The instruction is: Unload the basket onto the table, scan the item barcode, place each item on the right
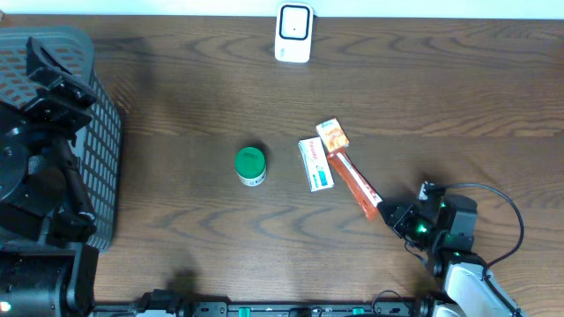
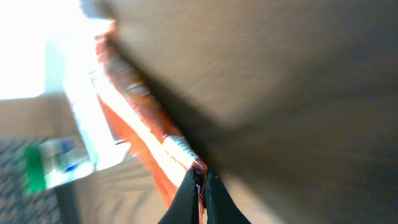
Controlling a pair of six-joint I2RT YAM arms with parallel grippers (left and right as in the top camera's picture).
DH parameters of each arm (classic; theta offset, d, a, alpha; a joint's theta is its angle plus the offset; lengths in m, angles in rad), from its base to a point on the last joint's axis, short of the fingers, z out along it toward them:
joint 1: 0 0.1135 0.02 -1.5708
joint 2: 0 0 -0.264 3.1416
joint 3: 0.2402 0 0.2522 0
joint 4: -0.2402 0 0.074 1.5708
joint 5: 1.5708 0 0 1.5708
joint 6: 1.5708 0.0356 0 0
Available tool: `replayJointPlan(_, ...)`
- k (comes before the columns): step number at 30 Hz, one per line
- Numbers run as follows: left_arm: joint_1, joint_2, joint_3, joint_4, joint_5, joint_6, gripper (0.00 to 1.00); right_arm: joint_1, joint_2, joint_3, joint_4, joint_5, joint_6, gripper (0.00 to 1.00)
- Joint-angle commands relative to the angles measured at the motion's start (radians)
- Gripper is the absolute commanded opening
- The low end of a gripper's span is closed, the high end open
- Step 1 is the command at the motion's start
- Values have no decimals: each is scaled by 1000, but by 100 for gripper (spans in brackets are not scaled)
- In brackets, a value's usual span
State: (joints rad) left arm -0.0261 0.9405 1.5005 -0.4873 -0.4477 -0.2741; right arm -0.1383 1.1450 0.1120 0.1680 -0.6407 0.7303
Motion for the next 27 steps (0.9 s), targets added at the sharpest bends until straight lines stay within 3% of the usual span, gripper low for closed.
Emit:
replayJointPlan(1, 7, 1, -5, 2, -6, -9, 84, 2, -15, 39, -22, -151, -114, 26)
replayJointPlan(2, 7, 2, -5, 1, -6, -9, 84, 2, -16, 44, -35, -151, -142, 50)
replayJointPlan(3, 7, 4, -5, 1, -6, -9, 84, 2, -16, 47, -47, -151, -175, 65)
replayJointPlan(10, 7, 23, -5, 2, -6, -9, 84, 2, -16, 63, -81, -137, -277, 99)
replayJointPlan(20, 7, 65, -5, 2, -6, -9, 84, 11, 0, 147, -109, 41, -442, 99)
replayJointPlan(27, 7, 92, -5, 3, -6, -9, 84, 172, 94, 262, -256, 236, -546, 99)
